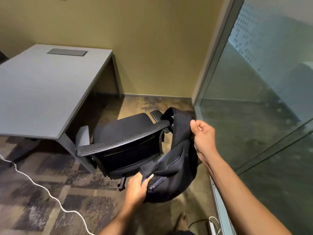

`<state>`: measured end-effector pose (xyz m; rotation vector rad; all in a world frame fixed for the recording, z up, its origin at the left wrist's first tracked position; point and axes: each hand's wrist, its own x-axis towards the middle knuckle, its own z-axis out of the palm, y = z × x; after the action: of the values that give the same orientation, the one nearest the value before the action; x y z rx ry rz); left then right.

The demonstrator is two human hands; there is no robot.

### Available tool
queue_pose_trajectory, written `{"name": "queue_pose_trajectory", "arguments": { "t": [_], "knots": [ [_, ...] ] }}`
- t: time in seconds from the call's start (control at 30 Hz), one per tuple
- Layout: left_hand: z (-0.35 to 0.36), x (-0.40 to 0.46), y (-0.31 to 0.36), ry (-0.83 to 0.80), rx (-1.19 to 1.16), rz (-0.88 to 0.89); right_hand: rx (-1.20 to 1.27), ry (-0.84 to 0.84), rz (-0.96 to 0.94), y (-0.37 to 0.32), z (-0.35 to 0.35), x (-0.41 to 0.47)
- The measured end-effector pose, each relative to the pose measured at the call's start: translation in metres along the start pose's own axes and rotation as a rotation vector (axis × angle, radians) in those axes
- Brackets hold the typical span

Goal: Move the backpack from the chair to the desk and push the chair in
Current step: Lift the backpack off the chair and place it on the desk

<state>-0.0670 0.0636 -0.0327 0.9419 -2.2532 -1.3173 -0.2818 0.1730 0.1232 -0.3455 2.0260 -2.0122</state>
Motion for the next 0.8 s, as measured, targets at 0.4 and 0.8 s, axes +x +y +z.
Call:
{"name": "queue_pose_trajectory", "arguments": {
  "t": [0.4,0.8],
  "knots": [
    [0.089,0.081,0.114,-0.005,-0.031,0.167,0.075,0.135,-0.06,-0.008,-0.142,0.099],
    [0.157,0.165,0.206,-0.008,-0.082,0.287,-0.07,-0.155,-0.082,0.03,-0.25,0.157]
  ]
}}
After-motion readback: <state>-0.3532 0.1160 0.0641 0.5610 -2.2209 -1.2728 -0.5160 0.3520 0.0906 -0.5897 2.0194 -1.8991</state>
